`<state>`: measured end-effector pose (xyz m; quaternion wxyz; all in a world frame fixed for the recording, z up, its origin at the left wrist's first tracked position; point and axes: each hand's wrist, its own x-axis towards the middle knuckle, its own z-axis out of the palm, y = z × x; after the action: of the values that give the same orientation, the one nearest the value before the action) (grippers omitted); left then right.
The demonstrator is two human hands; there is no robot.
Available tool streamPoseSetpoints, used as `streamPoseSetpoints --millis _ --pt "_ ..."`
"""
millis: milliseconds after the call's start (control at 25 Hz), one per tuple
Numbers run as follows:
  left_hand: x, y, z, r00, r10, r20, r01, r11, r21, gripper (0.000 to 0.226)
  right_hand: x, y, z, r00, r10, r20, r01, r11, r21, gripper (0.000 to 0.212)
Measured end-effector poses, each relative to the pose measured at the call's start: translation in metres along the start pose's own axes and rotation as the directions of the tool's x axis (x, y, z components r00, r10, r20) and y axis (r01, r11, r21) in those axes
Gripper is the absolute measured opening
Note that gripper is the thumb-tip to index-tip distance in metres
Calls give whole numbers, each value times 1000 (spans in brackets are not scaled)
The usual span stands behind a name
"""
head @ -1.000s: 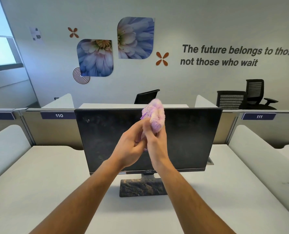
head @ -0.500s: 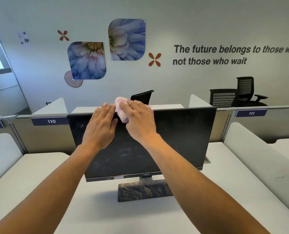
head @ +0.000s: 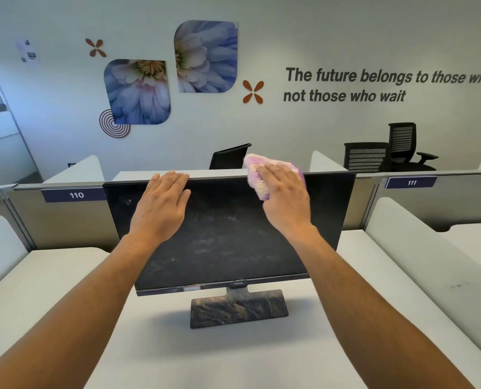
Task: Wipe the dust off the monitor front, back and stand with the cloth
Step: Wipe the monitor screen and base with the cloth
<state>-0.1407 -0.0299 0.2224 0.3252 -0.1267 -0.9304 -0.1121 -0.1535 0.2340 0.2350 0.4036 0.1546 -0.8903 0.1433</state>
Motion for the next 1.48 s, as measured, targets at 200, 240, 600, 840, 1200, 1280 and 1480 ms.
streamPoseSetpoints --millis 200,240,600,840,1200,1280,1480 --pt "4 8 -1 1000 -30 -6 30 999 15 47 -13 59 -13 980 199 -11 -200 979 -38 63" --pt "4 10 0 999 -31 -7 31 999 15 48 -14 70 -16 971 237 -19 -238 971 -30 64" --pt "12 58 18 993 119 14 -119 993 3 55 -33 111 -19 636 736 -232 -573 651 498 56" --pt "23 69 26 991 132 35 -133 991 33 52 -47 66 17 789 598 -144 -475 740 476 73" --pt "24 73 25 994 107 0 -107 994 -24 42 -110 33 46 973 -51 -223 138 908 395 26" --pt "25 77 25 996 88 -12 -89 996 -33 39 -95 50 30 806 393 -443 -103 830 548 27" --pt "39 88 23 993 71 -95 -79 993 -88 34 -62 93 8 395 881 -262 -480 441 758 50"
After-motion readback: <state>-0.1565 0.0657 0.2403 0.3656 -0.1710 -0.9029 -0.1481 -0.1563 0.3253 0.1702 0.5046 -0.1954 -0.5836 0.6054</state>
